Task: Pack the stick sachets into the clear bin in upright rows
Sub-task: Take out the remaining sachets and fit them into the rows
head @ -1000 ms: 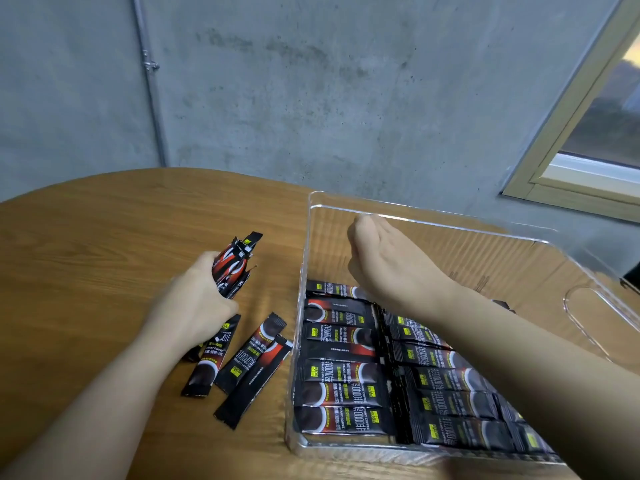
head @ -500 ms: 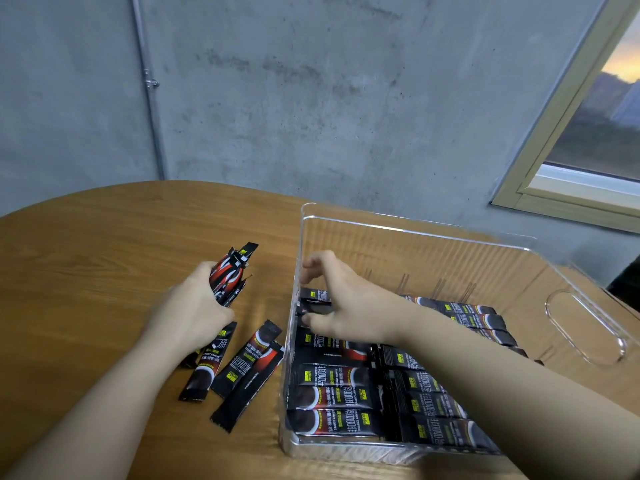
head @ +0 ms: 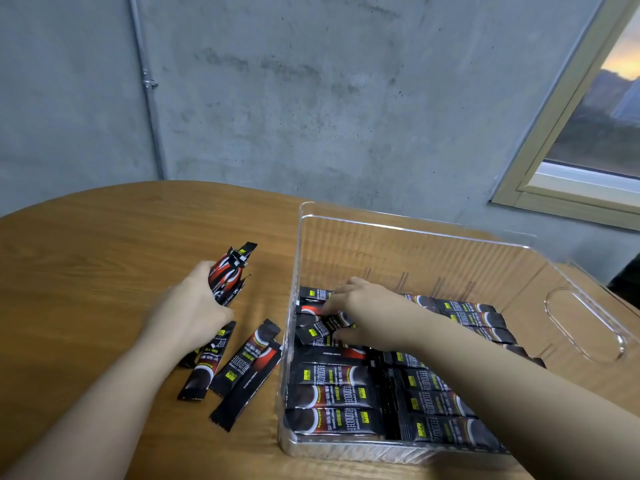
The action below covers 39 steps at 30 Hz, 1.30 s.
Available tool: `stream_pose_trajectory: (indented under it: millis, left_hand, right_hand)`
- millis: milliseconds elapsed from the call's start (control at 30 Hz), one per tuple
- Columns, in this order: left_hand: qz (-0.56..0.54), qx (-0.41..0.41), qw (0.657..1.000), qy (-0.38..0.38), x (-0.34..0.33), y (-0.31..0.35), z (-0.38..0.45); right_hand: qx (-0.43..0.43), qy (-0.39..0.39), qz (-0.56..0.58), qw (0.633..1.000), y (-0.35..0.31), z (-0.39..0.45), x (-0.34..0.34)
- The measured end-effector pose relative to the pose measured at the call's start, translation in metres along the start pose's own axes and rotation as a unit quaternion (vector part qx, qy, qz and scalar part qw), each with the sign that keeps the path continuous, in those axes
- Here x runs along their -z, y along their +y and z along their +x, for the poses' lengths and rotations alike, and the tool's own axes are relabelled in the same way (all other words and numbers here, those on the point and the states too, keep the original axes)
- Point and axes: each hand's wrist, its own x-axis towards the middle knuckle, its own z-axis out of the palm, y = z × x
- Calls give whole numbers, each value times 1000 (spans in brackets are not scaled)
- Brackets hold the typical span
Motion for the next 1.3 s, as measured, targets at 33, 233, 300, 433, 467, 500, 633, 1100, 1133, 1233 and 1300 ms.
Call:
stream_pose_trajectory:
  millis: [33,233,300,433,467,500,633,1100,1133,1233,1300]
  left_hand:
    - [-1,0,1000,-1,0,0,0]
    - [-4,-4,1000,-4,0,0,0]
    - [-4,-4,1000,-5,0,1,0]
    - [-3,-4,1000,-2,1,1,-1]
    - [-4,-4,1000,-2,1,2,-2]
    - [-6,-5,1000,-1,1,2,-2]
    - [-4,-5,1000,1,1,4,-3]
    - [-10,-2,1000,-4,4,5,-7]
    - [-11,-2,1000,-3,4,5,-7]
    - [-30,-6,1000,5,6,7,-9]
    - [-68,-5,998,7,10,8,-13]
  right_hand:
    - [-3,-2,4,1000,0,1,0]
    - [-6,12,-39,999,-5,4,1]
    - [-8,22,-32,999,-5,7,2]
    - [-21,29,-23,999,-3,13,5]
    - [-23,33,-18,999,-3,14,4]
    - [-22,38,-15,999,-2,15,3]
    - [-22,46,-20,999,0,14,5]
    - [-43,50,-80,995,4,9,1]
    - [-34,56,-87,994,3,9,0]
    - [-9,75,-91,993,0,7,1]
    - [-11,96,-69,993,-1,5,4]
